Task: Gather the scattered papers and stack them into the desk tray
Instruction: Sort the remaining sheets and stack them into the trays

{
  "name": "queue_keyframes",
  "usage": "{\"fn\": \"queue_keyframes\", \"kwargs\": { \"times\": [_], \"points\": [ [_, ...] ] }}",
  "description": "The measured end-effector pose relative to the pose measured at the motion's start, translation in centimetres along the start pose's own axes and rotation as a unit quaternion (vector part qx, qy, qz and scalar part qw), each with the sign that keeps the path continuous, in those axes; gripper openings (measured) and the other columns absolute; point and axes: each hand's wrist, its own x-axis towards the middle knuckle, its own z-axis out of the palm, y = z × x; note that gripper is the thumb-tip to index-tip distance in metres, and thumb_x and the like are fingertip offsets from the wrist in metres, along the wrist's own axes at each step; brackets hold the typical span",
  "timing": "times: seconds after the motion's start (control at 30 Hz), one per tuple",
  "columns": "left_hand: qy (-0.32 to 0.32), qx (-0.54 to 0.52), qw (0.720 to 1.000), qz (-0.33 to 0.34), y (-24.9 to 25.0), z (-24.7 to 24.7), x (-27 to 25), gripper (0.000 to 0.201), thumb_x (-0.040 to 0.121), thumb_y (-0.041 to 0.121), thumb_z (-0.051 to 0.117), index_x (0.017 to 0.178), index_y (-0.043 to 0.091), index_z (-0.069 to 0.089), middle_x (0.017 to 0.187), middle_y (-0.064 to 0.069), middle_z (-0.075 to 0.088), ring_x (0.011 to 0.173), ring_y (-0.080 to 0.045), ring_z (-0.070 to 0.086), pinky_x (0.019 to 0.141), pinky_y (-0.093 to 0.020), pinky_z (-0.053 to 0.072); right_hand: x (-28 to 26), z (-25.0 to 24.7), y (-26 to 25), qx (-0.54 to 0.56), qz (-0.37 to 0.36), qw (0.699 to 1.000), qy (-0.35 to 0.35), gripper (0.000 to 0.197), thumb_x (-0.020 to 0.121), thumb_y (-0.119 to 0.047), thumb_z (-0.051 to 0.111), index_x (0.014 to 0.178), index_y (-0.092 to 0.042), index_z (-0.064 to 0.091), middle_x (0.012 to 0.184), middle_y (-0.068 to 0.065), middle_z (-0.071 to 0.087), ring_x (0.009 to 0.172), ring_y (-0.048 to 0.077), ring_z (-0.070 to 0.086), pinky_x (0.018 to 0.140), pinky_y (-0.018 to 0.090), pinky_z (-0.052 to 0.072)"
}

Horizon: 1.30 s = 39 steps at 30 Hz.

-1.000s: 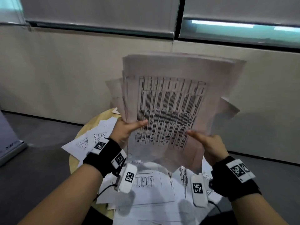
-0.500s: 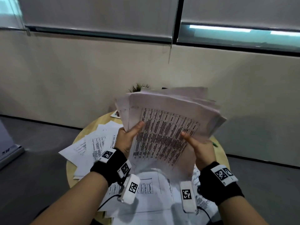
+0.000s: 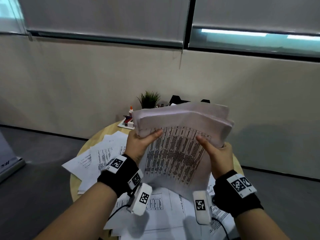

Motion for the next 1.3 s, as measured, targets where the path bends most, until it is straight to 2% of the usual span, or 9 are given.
{"fn": "queue_keyframes", "kwargs": {
  "times": [0.2,0.37,0.43,0.6,0.73,0.83,0.97,1.17,1.3],
  "points": [
    [-0.015,-0.02,1.0,-0.012,0.3,-0.6,-0.1,0.021,0.07,0.023,0.069,0.088,0.015,0.065,0.075,0.007,0.074,0.076,-0.005,0.07,0.066,-0.016,0.054,0.1,-0.9,0.7,-0.011,-0.016,1.0,0.005,0.044,0.052,-0.036,0.087,0.089,-0.016,0.074,0.087,0.002,0.076,0.087,0.017,0.071,0.08,0.03,0.057],
    [-0.027,0.03,0.998,-0.057,-2.1,-1.4,-0.9,0.031,0.063,0.016,0.081,0.09,0.02,0.067,0.082,0.005,0.075,0.082,-0.006,0.07,0.068,-0.015,0.053,-0.6,-1.1,2.6,-0.01,0.062,0.998,-0.002,0.045,0.047,-0.041,0.088,0.086,-0.021,0.077,0.095,-0.001,0.076,0.094,0.014,0.07,0.093,0.037,0.05],
    [-0.009,0.039,0.998,-0.049,-2.3,-1.2,-1.0,0.029,0.064,0.016,0.081,0.089,0.02,0.067,0.082,0.005,0.075,0.082,-0.006,0.07,0.071,-0.019,0.053,-0.6,-0.7,2.4,0.009,0.064,0.998,-0.002,0.037,0.055,-0.03,0.086,0.09,-0.02,0.076,0.095,-0.003,0.076,0.096,0.015,0.069,0.094,0.036,0.049],
    [-0.008,0.015,1.0,-0.025,-1.4,-0.6,-0.6,0.029,0.063,0.023,0.076,0.09,0.016,0.068,0.084,0.002,0.075,0.088,-0.012,0.07,0.079,-0.023,0.055,-0.3,0.2,0.5,-0.03,-0.017,0.999,0.028,0.02,0.076,-0.012,0.075,0.094,-0.02,0.068,0.084,-0.008,0.075,0.087,0.01,0.07,0.082,0.033,0.054],
    [-0.023,0.036,0.998,-0.048,-2.1,-1.3,-0.8,0.046,0.053,0.036,0.083,0.092,0.017,0.067,0.084,0.004,0.075,0.086,-0.007,0.07,0.076,-0.019,0.053,0.0,-0.2,-0.8,-0.06,-0.146,0.987,0.034,0.063,0.082,0.002,0.067,0.13,-0.031,0.042,0.113,-0.005,0.06,0.094,0.007,0.067,0.077,0.022,0.056],
    [-0.036,0.036,0.997,-0.053,-2.3,-1.6,-1.1,0.049,0.046,0.045,0.076,0.088,0.022,0.067,0.084,0.007,0.075,0.085,-0.004,0.069,0.073,-0.014,0.051,0.7,-1.1,-1.8,-0.202,-0.254,0.946,0.005,0.091,0.084,0.002,0.065,0.141,-0.053,0.021,0.131,0.004,0.043,0.102,-0.004,0.058,0.083,0.02,0.053],
    [-0.053,0.036,0.997,-0.048,-2.2,-1.6,-1.1,0.07,0.034,0.062,0.084,0.089,0.021,0.069,0.087,0.004,0.075,0.089,-0.007,0.07,0.074,-0.014,0.053,1.2,-1.5,-3.0,-0.415,-0.374,0.829,-0.033,0.066,0.08,0.0,0.071,0.137,-0.024,0.049,0.134,0.018,0.037,0.104,-0.017,0.036,0.095,-0.004,0.027],
    [-0.064,0.022,0.995,-0.068,-1.4,-1.3,-1.0,0.064,0.044,0.049,0.084,0.092,0.01,0.071,0.092,-0.005,0.075,0.097,-0.023,0.068,0.086,-0.031,0.053,0.4,-1.0,-3.8,-0.33,-0.389,0.859,0.039,0.032,0.078,0.01,0.068,0.108,-0.001,0.067,0.131,0.02,0.035,0.112,-0.025,0.038,0.096,0.003,0.036],
    [-0.033,-0.004,0.994,-0.103,-1.4,-1.4,-0.9,0.065,0.042,0.061,0.082,0.083,0.012,0.073,0.092,-0.008,0.075,0.1,-0.028,0.066,0.1,-0.047,0.043,0.5,-1.2,-3.1,-0.267,-0.329,0.905,0.049,0.041,0.082,-0.016,0.072,0.12,-0.021,0.058,0.134,0.009,0.042,0.111,0.001,0.053,0.091,0.014,0.046]
  ]
}}
